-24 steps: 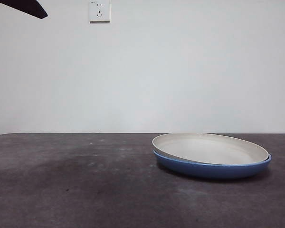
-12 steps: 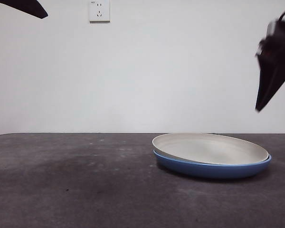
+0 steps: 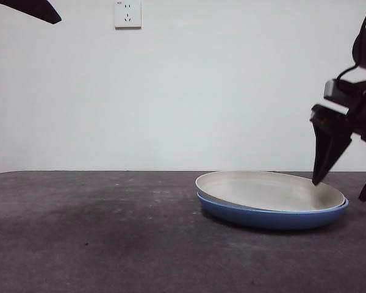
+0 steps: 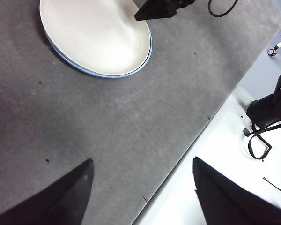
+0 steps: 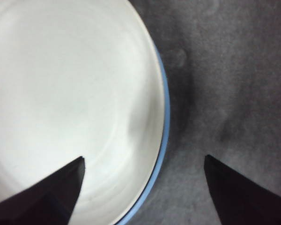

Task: Pick up the white plate, put it on the blue plate, put it on desk

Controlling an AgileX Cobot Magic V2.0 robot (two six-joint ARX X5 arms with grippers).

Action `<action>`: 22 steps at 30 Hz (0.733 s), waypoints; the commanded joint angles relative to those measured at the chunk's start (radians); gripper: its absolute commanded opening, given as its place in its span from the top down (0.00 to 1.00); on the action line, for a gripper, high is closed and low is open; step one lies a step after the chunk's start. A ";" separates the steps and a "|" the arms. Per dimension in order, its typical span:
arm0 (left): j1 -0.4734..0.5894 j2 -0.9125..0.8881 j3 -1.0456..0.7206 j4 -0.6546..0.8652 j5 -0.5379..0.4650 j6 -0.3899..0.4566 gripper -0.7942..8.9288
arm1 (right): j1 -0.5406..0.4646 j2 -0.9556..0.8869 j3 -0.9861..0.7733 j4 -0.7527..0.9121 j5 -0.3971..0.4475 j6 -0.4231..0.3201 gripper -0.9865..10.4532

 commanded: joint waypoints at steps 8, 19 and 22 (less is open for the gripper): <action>-0.007 0.005 0.009 0.006 0.004 0.005 0.57 | 0.008 0.069 0.006 0.074 0.000 0.010 0.73; -0.007 0.005 0.009 0.003 0.004 -0.003 0.57 | 0.008 0.107 0.006 0.083 0.000 0.014 0.87; -0.007 0.005 0.009 0.003 0.004 -0.003 0.57 | 0.008 0.107 0.006 0.090 0.001 0.021 0.91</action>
